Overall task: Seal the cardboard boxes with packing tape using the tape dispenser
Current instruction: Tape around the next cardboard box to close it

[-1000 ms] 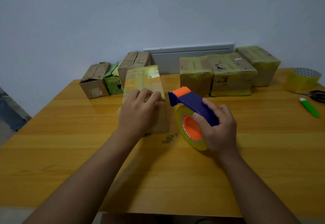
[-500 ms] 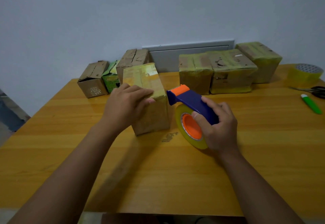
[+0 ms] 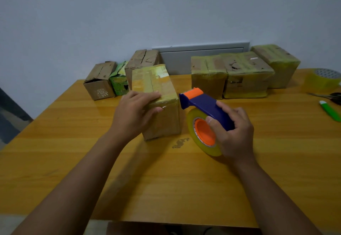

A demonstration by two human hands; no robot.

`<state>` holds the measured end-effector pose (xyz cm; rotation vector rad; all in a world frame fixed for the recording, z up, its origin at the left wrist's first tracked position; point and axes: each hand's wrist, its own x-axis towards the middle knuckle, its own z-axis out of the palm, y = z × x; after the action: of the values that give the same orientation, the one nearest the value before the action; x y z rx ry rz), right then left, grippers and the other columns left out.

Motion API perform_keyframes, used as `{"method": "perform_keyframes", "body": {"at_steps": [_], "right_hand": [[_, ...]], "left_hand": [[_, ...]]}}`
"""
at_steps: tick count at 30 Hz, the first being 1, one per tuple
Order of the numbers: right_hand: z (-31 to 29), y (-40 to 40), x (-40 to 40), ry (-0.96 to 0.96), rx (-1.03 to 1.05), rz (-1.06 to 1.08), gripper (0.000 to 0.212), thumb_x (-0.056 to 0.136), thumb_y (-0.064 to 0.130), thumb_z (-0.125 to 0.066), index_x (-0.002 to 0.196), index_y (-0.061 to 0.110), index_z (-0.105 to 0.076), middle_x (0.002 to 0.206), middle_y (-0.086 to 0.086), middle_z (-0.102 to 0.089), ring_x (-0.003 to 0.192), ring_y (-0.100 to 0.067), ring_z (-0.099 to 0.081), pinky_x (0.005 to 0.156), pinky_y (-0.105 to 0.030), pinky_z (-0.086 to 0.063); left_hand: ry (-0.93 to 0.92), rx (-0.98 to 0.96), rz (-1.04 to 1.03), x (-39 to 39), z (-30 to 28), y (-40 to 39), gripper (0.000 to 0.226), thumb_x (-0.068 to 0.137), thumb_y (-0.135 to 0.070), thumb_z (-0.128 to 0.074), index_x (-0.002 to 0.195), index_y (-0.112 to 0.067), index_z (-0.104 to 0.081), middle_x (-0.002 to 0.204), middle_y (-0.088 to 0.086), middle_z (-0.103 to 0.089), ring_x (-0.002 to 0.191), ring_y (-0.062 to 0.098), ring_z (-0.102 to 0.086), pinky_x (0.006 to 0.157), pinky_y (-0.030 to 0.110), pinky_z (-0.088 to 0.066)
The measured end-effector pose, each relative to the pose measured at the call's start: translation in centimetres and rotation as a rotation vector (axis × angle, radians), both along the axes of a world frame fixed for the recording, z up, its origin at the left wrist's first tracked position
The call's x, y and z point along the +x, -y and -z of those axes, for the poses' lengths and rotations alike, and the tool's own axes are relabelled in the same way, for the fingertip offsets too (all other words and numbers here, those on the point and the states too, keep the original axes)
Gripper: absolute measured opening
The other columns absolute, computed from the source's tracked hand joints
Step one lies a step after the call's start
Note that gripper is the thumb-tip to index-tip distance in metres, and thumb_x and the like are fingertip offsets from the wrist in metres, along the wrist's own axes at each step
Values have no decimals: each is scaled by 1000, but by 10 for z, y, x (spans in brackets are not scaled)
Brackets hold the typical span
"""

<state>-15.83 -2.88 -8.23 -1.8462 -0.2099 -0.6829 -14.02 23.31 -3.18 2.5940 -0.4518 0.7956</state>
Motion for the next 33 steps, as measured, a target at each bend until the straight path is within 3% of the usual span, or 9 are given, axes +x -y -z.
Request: {"method": "perform_keyframes", "body": {"at_steps": [2,4,9,14,17,22,26,33], "right_hand": [[-1,0,0,4,1,-2,69,74,59,-60,130,19,-60,109,1,-50,93,4,-53,67,-6,-46],[-1,0,-1,1,10,-3,70,73,59,-60,129,18,-61,109,-1,-51,92,1,-54,67,-7,-46],[-1,0,0,5,9,0,70,73,57,-61,129,15,-62,108,-3,-51,90,-1,-54,65,-4,-43],[0,-1,0,12,-10,3,68,74,57,-60,128,16,-61,107,-2,-50,88,6,-52,65,-4,-43],[-1,0,-1,14,10,-2,67,74,56,-61,128,15,-61,107,-2,-50,88,9,-52,64,-4,-44],[-1,-1,0,16,10,-2,66,74,55,-62,127,16,-62,106,-2,-50,87,8,-52,64,-5,-44],[-2,-1,-1,20,12,4,68,74,54,-61,128,13,-62,107,-4,-51,88,10,-52,64,-2,-42],[-3,-2,-3,6,42,11,66,73,55,-62,126,16,-63,107,-3,-52,86,9,-52,65,-4,-43]], "left_hand": [[-25,-31,-36,-2,-2,3,48,85,-46,-66,127,-24,-61,118,-3,-64,105,15,-49,79,34,-42],[-74,-87,5,-3,-6,2,52,82,-56,-61,125,-27,-62,126,-6,-59,110,10,-47,83,34,-46],[-121,-126,50,-3,-1,-14,44,88,-60,-46,125,-40,-59,133,-14,-51,128,16,-38,102,45,-35],[-64,-218,-46,-3,8,-7,41,89,-45,-61,125,-24,-60,131,-6,-60,126,16,-47,96,40,-46],[-69,-233,-44,-5,10,-6,35,91,-49,-58,115,-25,-62,133,-8,-59,131,14,-44,96,34,-41],[-70,-204,51,-6,6,-15,34,92,-38,-59,119,-19,-65,136,-3,-56,130,16,-46,101,43,-45],[-157,-216,145,-9,2,-27,38,91,-35,-57,127,-24,-62,137,-3,-50,132,13,-43,103,41,-45],[-167,-198,128,-10,4,-31,38,93,-34,-61,129,-22,-54,138,-4,-54,139,10,-37,105,44,-44]]}}
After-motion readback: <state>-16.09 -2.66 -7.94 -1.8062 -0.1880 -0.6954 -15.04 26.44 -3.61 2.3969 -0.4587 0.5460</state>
